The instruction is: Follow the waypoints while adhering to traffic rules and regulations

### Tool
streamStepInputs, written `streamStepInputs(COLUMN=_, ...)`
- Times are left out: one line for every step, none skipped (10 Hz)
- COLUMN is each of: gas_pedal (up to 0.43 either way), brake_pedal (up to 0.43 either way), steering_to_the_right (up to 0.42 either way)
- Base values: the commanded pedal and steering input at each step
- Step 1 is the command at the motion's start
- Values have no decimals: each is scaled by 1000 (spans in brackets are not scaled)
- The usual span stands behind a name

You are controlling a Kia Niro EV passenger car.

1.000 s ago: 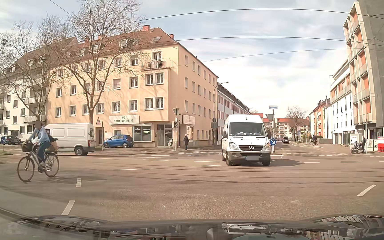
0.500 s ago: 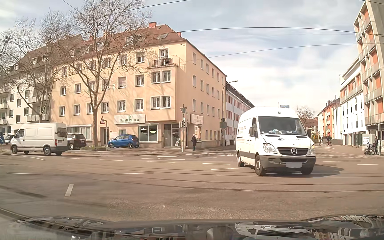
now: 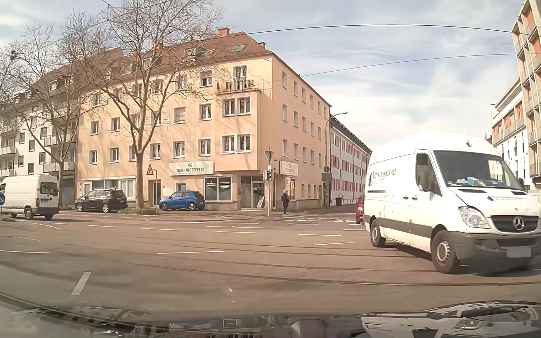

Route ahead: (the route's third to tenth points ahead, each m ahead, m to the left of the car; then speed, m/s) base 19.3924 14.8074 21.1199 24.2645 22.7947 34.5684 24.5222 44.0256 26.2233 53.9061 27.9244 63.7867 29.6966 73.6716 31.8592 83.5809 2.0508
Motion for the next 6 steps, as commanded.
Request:
streamStepInputs(gas_pedal=118, brake_pedal=0, steering_to_the_right=-120)
streamStepInputs(gas_pedal=118, brake_pedal=0, steering_to_the_right=-130)
streamStepInputs(gas_pedal=118, brake_pedal=0, steering_to_the_right=-148)
streamStepInputs(gas_pedal=138, brake_pedal=0, steering_to_the_right=-159)
streamStepInputs(gas_pedal=138, brake_pedal=0, steering_to_the_right=-163)
streamStepInputs(gas_pedal=169, brake_pedal=0, steering_to_the_right=-168)
